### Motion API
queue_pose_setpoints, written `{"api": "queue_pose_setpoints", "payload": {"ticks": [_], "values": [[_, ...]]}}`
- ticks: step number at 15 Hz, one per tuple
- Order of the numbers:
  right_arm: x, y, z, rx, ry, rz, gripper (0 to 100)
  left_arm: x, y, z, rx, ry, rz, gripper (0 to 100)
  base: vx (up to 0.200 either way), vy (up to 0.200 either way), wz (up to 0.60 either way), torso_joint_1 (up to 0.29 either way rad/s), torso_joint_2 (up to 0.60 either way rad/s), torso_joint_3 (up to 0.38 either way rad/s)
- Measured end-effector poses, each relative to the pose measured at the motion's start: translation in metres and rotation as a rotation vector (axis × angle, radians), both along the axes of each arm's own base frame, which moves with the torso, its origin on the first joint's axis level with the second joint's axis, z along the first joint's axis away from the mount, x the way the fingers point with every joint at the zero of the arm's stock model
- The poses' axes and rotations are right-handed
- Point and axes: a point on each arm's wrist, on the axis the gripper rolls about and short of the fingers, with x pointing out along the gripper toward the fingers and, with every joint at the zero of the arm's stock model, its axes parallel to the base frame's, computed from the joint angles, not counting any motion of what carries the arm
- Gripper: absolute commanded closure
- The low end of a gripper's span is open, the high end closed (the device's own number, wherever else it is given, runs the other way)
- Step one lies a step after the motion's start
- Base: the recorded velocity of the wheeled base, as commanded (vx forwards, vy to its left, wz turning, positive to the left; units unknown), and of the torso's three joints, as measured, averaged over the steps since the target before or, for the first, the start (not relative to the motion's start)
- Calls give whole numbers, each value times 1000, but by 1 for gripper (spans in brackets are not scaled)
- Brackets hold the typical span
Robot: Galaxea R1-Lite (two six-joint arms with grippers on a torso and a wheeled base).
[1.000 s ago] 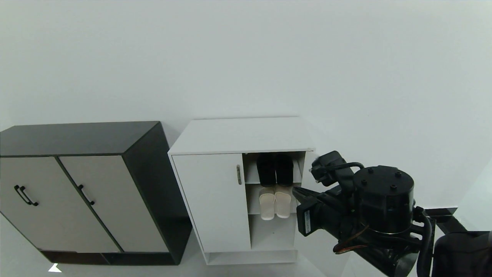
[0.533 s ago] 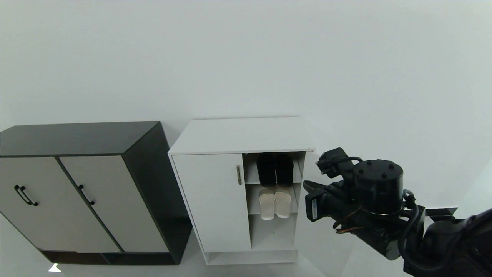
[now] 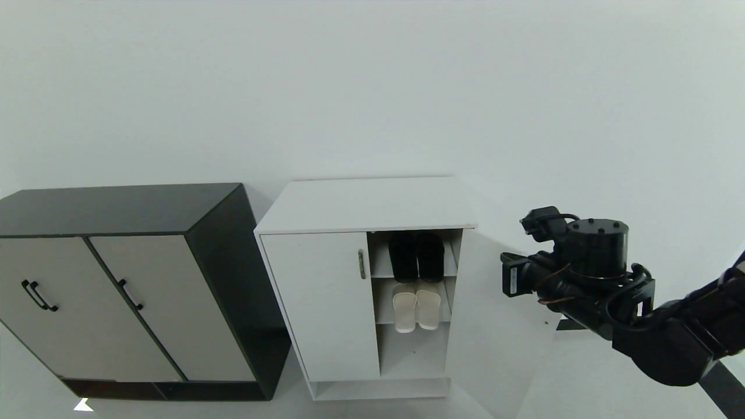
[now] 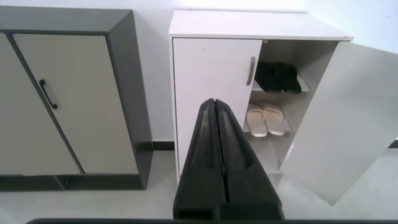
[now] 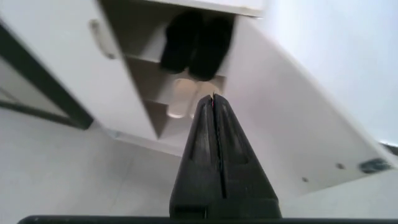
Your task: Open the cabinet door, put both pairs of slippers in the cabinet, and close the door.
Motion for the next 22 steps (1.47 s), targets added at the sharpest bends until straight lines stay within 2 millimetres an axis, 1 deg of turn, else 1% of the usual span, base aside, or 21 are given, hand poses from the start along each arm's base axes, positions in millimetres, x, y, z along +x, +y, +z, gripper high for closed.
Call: {"api": "queue_pose_setpoints", "payload": {"ticks": [3,7,9,11,14,18,22], "values": [[24,-28,-4,6,4,-77,100,0,0,0,0,0,0,100,0,0,0,0,0,0],[56,-72,-9,19,-1,-178,100,0,0,0,0,0,0,100,0,0,0,0,0,0],[68,-90,-12,19,-4,-220,100,0,0,0,0,0,0,100,0,0,0,0,0,0],[78,-103,-20,2,13,-252,100,0,0,0,0,0,0,100,0,0,0,0,0,0],[88,-113,-33,-10,54,-278,100,0,0,0,0,0,1,100,0,0,0,0,0,0],[95,-115,-48,-42,82,-278,100,0,0,0,0,0,0,100,0,0,0,0,0,0],[96,-115,-56,-49,101,-278,100,0,0,0,0,0,1,100,0,0,0,0,0,0]]}}
